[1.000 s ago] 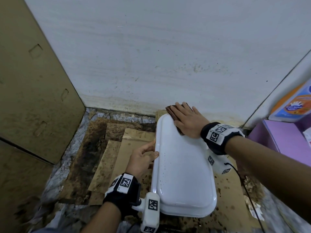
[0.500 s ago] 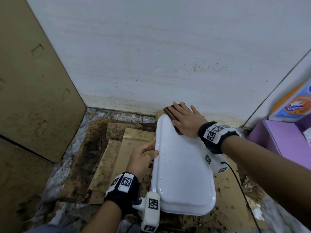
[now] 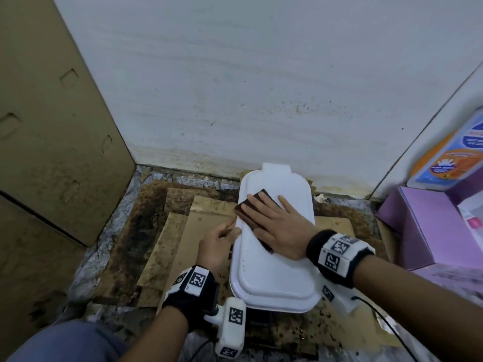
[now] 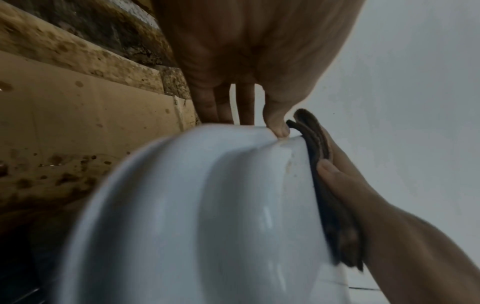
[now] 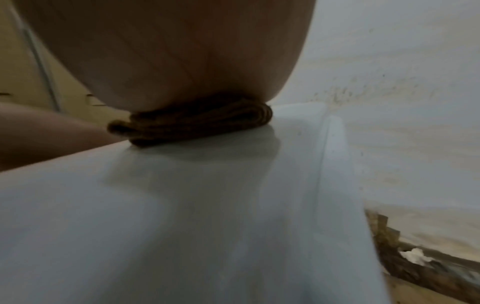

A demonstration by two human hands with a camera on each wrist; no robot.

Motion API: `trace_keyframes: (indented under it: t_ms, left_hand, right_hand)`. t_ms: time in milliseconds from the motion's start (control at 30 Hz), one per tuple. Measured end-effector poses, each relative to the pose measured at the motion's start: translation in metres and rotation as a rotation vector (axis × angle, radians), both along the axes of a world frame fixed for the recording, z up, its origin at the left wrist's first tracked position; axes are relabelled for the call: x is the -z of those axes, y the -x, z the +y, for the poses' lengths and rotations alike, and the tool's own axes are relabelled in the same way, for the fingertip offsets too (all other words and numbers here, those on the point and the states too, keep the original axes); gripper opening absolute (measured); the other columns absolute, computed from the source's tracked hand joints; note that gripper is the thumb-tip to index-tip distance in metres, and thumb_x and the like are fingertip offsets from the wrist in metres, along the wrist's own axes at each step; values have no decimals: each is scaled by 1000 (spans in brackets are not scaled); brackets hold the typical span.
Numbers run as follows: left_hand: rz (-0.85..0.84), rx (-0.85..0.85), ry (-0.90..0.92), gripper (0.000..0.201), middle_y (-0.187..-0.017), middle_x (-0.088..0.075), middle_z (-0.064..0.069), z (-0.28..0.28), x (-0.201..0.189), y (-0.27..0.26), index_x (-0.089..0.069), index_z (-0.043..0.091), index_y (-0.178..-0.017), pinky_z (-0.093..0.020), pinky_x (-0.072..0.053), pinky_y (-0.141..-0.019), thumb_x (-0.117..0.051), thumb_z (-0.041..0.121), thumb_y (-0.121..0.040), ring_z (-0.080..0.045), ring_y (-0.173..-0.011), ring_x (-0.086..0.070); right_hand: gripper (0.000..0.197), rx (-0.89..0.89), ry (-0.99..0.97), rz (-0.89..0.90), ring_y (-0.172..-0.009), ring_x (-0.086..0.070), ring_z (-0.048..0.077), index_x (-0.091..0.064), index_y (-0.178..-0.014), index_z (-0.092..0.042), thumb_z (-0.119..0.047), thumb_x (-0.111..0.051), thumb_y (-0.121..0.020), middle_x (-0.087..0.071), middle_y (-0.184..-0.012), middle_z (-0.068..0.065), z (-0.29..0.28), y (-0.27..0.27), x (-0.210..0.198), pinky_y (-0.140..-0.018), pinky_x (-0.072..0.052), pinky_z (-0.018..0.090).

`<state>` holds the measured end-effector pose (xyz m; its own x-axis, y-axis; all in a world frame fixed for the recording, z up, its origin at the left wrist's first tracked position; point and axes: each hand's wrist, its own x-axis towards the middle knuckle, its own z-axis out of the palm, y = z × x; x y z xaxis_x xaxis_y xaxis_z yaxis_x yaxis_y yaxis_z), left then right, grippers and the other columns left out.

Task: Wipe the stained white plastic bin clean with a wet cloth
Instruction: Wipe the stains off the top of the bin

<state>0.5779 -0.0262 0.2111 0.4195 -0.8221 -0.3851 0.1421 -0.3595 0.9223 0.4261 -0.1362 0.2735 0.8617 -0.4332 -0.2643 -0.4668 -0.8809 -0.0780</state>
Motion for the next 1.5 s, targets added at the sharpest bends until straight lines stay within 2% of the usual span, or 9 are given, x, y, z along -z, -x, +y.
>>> trace_keyframes:
  t_ms: [233, 400, 600, 667, 800, 967, 1200, 1400, 1500]
  left_hand:
    - [99, 19, -28, 44, -121, -70, -6, 46, -2, 12, -58, 23, -135, -46, -51, -100, -60, 6, -95, -24, -111, -66]
    - [164, -8, -16, 40, -100, -70, -5, 44, 1, 8, -61, 22, -128, -31, -59, -72, -60, 1, -94, -25, -94, -67]
    - [186, -4, 5, 37, -106, -71, -10, 49, -2, 11, -63, 12, -126, -31, -59, -76, -60, -3, -92, -26, -92, -68]
    - [173, 3, 8, 37, -110, -72, -10, 49, -2, 12, -63, 10, -128, -38, -57, -87, -60, 0, -93, -28, -99, -68]
    - [174, -8, -4, 40, -93, -70, -4, 49, -5, 12, -60, 7, -133, -49, -51, -99, -61, 3, -93, -30, -101, -64]
    - [236, -37, 14, 40, -90, -67, -1, 48, -6, 10, -59, 11, -131, -32, -58, -74, -60, -1, -93, -19, -84, -65]
    - [279, 17, 19, 34, -116, -71, -10, 53, -6, 10, -63, 14, -131, -23, -57, -62, -55, 7, -98, -18, -87, -69]
    - [337, 62, 61, 37, -120, -67, -8, 61, -6, 11, -56, 15, -135, -24, -59, -73, -49, 3, -100, -19, -99, -65]
    - [343, 49, 70, 41, -127, -66, -9, 62, -4, 11, -56, 15, -136, -23, -57, -71, -51, 1, -98, -22, -103, -66]
  right_hand:
    - [57, 163, -8, 34, -148, 13, 18, 9, -152, -28, -36, -21, -104, 13, -161, -4, -31, -16, -10, -118, 3, 45]
    - [67, -6, 10, 4, -147, 16, 20, 8, -152, -30, -50, 4, -88, 13, -161, -4, 29, 10, 3, -118, 4, 42]
    - [55, -88, -44, -62, -144, 25, 13, 9, -151, -38, -46, -13, -101, 18, -159, -12, 94, 43, 11, -116, 15, 40]
    - [54, -83, 0, -76, -146, 19, 13, 6, -151, -38, -47, -9, -100, 12, -160, -12, 84, 40, 11, -117, 11, 43]
    - [61, 97, 49, -49, -148, 14, 15, 4, -152, -34, -51, 4, -94, 10, -161, -8, 43, 12, 12, -118, 1, 49]
    - [70, 131, -3, -70, -147, 18, 17, 5, -153, -29, -51, 7, -86, 14, -161, -5, 65, 8, 14, -120, 5, 44]
    - [64, 160, -73, -165, -141, 32, 7, 9, -152, -29, -44, -3, -91, 22, -158, -10, 144, 30, 17, -118, 15, 36]
    - [74, 246, 32, -140, -148, 12, 18, 0, -154, -27, -50, 9, -85, 9, -162, -3, 95, 1, 21, -120, 2, 44]
    - [60, 316, 8, -96, -148, 13, 18, 5, -153, -26, -48, -5, -97, 13, -161, -3, 72, -8, 17, -119, 4, 43]
